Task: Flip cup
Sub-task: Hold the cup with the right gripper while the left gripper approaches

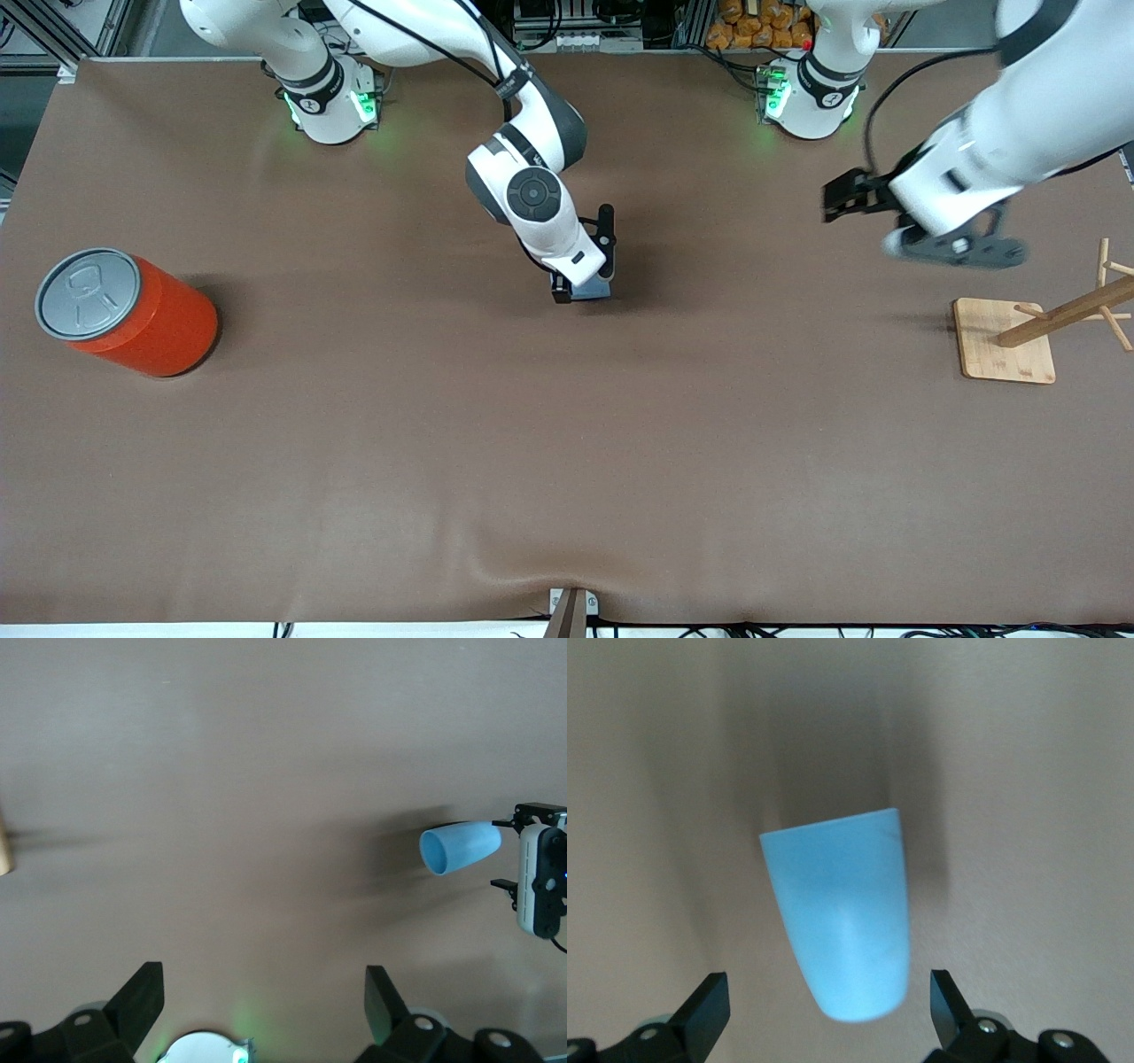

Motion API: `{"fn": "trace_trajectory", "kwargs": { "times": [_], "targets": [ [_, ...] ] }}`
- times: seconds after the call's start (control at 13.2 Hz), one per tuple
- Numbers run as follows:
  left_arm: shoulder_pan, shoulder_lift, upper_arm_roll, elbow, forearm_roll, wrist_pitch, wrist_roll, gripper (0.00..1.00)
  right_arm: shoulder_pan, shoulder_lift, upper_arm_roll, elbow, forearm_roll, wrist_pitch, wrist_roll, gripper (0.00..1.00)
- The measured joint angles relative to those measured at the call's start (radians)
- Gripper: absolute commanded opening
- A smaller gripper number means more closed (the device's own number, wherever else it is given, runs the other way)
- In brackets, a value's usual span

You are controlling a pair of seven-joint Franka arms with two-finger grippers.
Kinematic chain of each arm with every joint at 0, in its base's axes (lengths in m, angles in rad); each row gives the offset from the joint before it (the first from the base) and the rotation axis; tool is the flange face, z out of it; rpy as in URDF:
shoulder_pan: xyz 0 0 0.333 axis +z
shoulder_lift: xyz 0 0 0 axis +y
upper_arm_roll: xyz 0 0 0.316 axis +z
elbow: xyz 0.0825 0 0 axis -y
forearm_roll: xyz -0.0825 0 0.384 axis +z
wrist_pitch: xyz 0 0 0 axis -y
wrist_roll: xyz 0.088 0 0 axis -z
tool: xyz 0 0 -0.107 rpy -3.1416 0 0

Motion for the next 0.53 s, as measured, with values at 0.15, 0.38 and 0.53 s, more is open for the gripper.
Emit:
{"fn": "trace_trajectory", "kwargs": {
  "times": [0.15,0.38,0.53],
  "targets": [
    [-0.004,0.049,-0.051,-0.029,-0.001,0.077,-0.04,1.0,-0.019,-0.012,-0.002,0.0,0.0,-0.017,0.001,1.0],
    [-0.006,0.114,-0.08,-0.15,-0.093,0.268,-0.067,1.0,-0.029,-0.018,-0.002,0.002,0.001,-0.052,0.016,1.0],
    [-0.005,0.137,-0.082,-0.271,-0.207,0.433,-0.067,1.0,-0.031,-0.034,-0.002,0.005,0.001,-0.098,0.073,1.0]
  ]
}}
